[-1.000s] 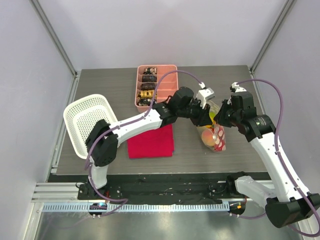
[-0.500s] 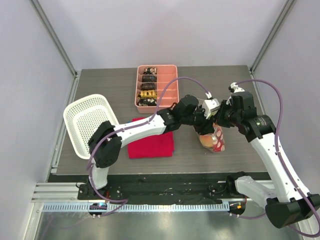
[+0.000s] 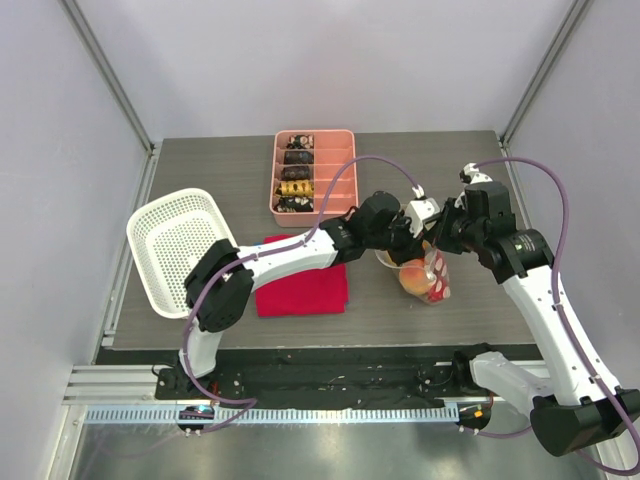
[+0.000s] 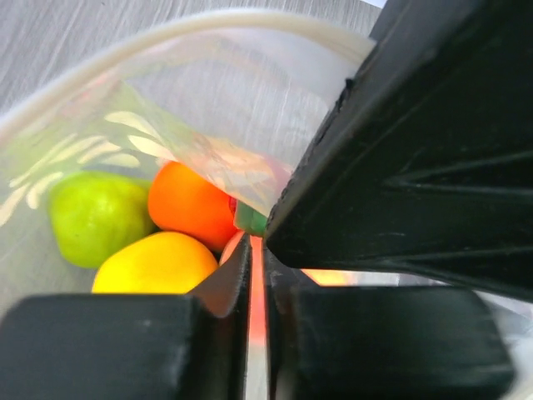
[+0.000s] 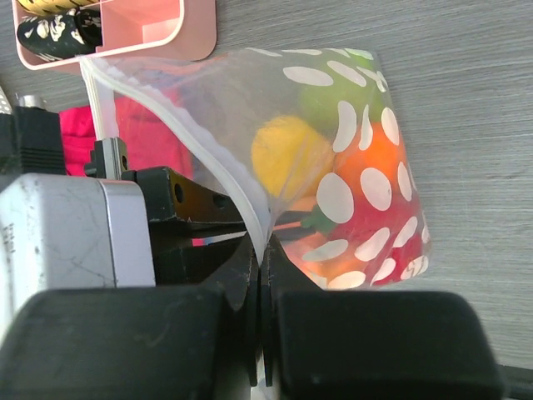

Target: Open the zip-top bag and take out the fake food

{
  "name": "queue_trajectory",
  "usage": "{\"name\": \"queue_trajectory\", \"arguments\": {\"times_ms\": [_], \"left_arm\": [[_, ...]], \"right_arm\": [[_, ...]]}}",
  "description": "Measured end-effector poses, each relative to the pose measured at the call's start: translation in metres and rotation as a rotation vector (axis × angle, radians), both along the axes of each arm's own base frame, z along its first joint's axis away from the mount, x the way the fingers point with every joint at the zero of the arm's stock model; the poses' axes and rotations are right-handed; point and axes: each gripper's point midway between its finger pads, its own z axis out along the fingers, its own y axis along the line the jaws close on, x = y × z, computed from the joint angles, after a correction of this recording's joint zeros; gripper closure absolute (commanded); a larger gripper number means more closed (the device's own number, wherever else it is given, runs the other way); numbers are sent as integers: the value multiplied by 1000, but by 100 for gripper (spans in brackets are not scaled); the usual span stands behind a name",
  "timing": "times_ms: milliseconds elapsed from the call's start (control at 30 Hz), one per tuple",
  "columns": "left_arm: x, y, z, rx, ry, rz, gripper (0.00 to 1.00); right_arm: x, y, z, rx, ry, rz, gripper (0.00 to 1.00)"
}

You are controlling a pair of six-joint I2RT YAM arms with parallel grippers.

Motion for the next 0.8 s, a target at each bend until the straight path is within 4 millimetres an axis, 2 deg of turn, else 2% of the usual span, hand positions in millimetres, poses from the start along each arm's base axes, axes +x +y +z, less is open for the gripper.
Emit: {"name": "queue_trajectory", "arguments": {"times_ms": [33,233,333,367,433,533,633,733,800], "left_arm": [[0,0,1,-4,0,1,100],[2,0,1,-4,-6,7,100],[2,0,1,-3,-9,7,77],[2,0,1,-2,-11,8,63],[2,0,0,-1,-9,9,54],[3,-2,0,-20,-15,10,50],[4,-3,-3,-40,-14,18,36],[9,-2,-1,-57,-13,30,27],[13,-4,4,-86,-21,36,24]], "right_arm": [[0,0,0,0,0,0,99],[0,-1,0,-5,-2,-3,99],[1,-2,0,-14,-4,-6,99],[0,-3,0,-15,-4,-5,99],[0,-2,1,-14,-2,-4,99],[-1,0,3,1,-6,2,99],[-4,2,7,18,-9,4,99],[-6,2,11,30,-16,2,99],[-7,3,15,38,-26,1,99]]}}
